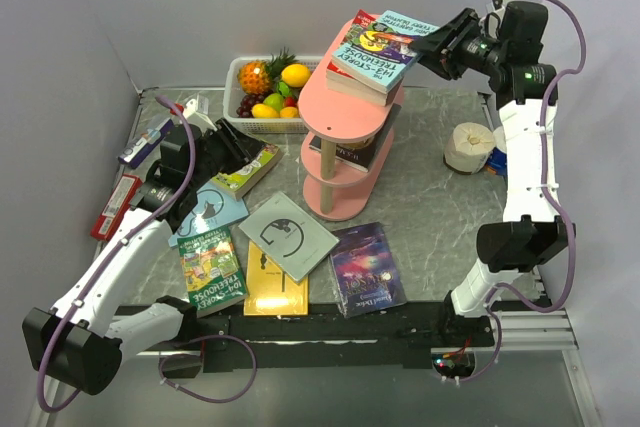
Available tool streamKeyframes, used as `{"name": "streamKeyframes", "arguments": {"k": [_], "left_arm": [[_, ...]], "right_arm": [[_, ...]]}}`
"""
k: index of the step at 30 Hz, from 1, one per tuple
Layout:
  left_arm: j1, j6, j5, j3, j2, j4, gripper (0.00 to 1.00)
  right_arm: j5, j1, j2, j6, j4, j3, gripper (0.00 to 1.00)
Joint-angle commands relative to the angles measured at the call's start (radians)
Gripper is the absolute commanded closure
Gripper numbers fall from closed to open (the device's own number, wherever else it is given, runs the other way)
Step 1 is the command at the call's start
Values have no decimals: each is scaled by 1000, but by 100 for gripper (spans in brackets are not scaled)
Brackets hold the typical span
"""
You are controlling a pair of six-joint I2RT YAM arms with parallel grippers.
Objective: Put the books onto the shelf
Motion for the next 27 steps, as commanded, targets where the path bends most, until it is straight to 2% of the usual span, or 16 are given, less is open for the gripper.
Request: {"name": "streamKeyframes", "arguments": {"k": [1, 8, 12, 18, 23, 26, 27], "left_arm": [[4, -14, 20, 6, -11, 33, 57], [4, -16, 20, 8, -9, 34, 57], [4, -11, 18, 8, -8, 28, 57], [4, -7, 13, 9, -3, 27, 57], [4, -13, 18, 11, 5, 33, 57], [4, -14, 23, 6, 5, 36, 57], [4, -16, 23, 5, 5, 37, 57]], "right_arm": [[11, -5, -18, 4, 56, 25, 53], [17, -3, 37, -4, 19, 97, 52], [16, -3, 80, -22, -27, 146, 39], [42, -5, 77, -57, -58, 129, 28], [78, -6, 48, -77, -76, 109, 30], [83, -5, 30, -76, -67, 81, 35], [82, -5, 23, -73, -52, 72, 41]]}}
